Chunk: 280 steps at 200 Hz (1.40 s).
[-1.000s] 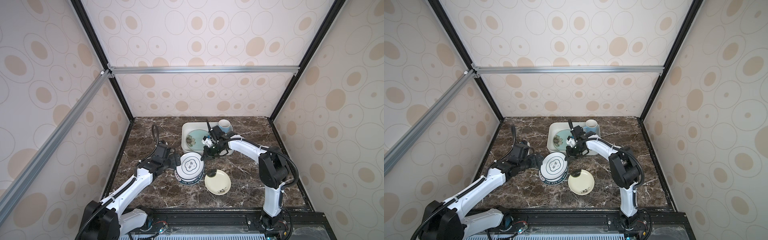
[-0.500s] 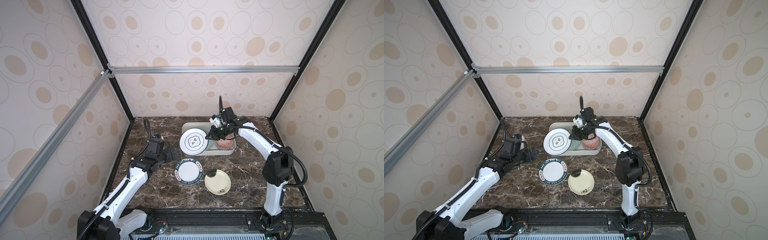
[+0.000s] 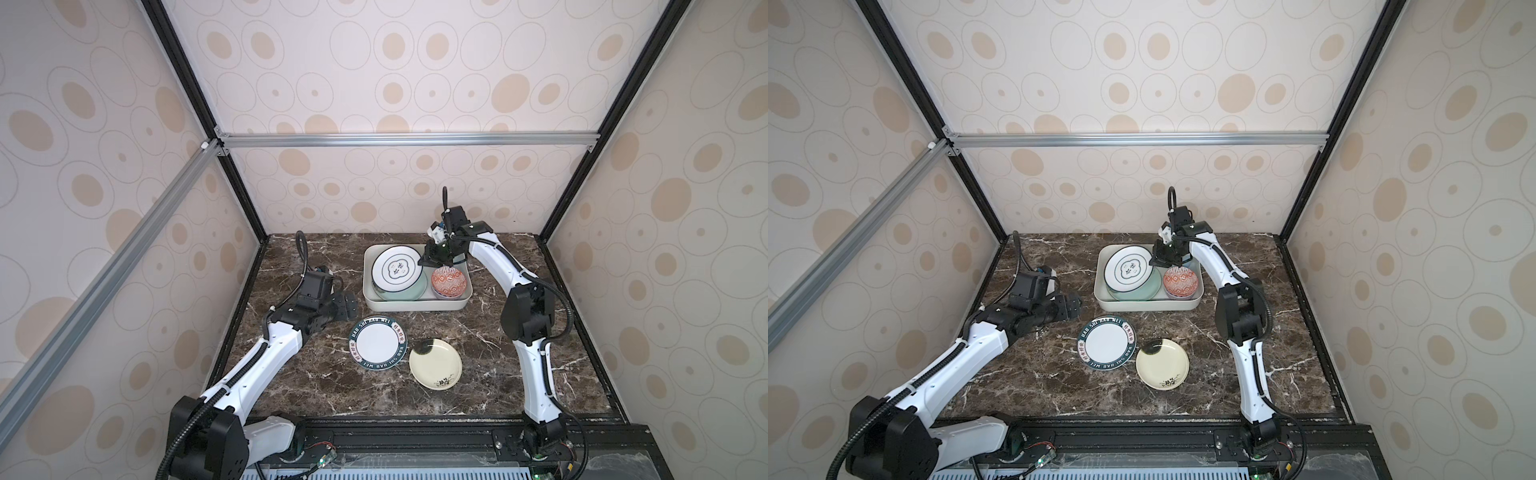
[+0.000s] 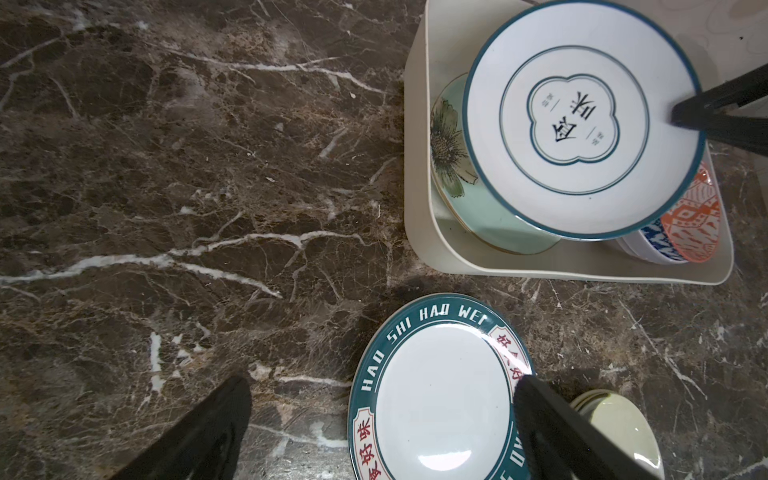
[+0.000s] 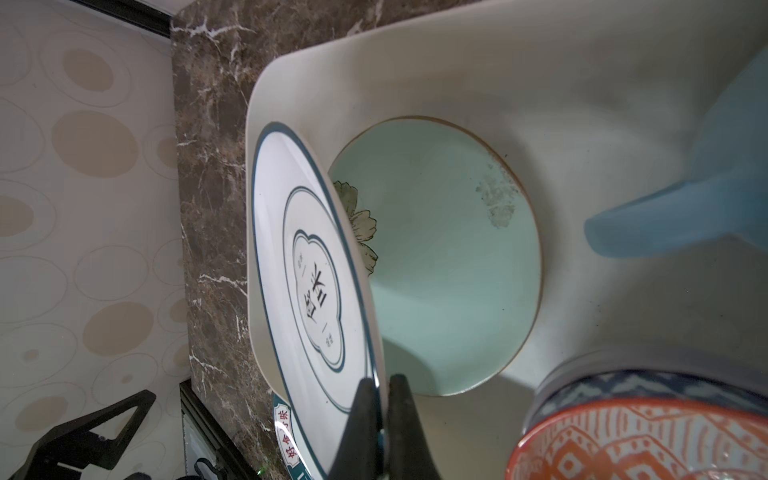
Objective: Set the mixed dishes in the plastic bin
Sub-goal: 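Lift the teal-rimmed plate into the bin with the right gripper while the left withdraws, then lower the teal-rimmed plate flat onto the mint plate with the right gripper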
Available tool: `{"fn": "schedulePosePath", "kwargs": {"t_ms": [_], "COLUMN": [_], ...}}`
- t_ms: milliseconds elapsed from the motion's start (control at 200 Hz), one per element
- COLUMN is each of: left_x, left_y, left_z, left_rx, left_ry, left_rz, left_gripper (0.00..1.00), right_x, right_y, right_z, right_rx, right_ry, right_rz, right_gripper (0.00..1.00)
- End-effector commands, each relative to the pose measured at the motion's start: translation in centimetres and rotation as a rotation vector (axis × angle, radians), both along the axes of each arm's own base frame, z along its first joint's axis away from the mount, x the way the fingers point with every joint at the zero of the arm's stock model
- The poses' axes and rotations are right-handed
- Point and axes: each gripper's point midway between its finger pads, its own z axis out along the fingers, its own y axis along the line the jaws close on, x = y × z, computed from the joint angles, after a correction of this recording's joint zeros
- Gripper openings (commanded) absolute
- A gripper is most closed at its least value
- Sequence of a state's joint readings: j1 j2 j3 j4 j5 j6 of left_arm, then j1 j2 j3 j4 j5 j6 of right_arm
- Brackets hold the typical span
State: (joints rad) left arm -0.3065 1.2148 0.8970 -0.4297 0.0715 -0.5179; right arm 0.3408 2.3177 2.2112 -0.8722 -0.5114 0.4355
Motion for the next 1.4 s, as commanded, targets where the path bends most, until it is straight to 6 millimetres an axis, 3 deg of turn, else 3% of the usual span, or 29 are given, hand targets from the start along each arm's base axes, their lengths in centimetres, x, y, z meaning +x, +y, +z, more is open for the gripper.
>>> {"fn": "schedulePosePath", "kwargs": {"t_ms": [0, 235, 620, 1040, 1355, 1395], "left_x": [1.3, 1.7, 1.8, 1.6, 1.5, 1.4], "left_y": [-0.2, -0.4, -0.4, -0.6, -0.6, -0.6], "left_z": [1.6, 0.6, -0.4, -0.7, -0.1, -0.2], "left_rx": [-0.005, -0.004, -0.013, -0.026, -0.035, -0.036], "left_ry": [-0.045, -0.023, -0.006, -0.001, -0.016, -0.014], "left_rz": [-0.019, -0.028, -0.034, -0.041, -0.044, -0.044], "left_gripper": [0.99, 0.99, 0.99, 0.99, 0.99, 0.99], "right_x": [0.4, 0.7, 0.7, 0.3, 0.4, 0.9], "right_y": [-0.1, -0.3, -0.5, -0.9, -1.1, -1.0], "right_z": [0.6, -2.3, -4.4, -4.7, -3.3, -2.0], "right_rx": [0.000, -0.038, -0.069, -0.095, -0.103, -0.094], "right_ry": [-0.015, 0.023, 0.061, 0.067, 0.029, -0.005], "right_rz": [0.008, 0.000, 0.003, 0.016, 0.025, 0.024], "right_gripper": [0.00, 0.00, 0.02, 0.33, 0.39, 0.39]}}
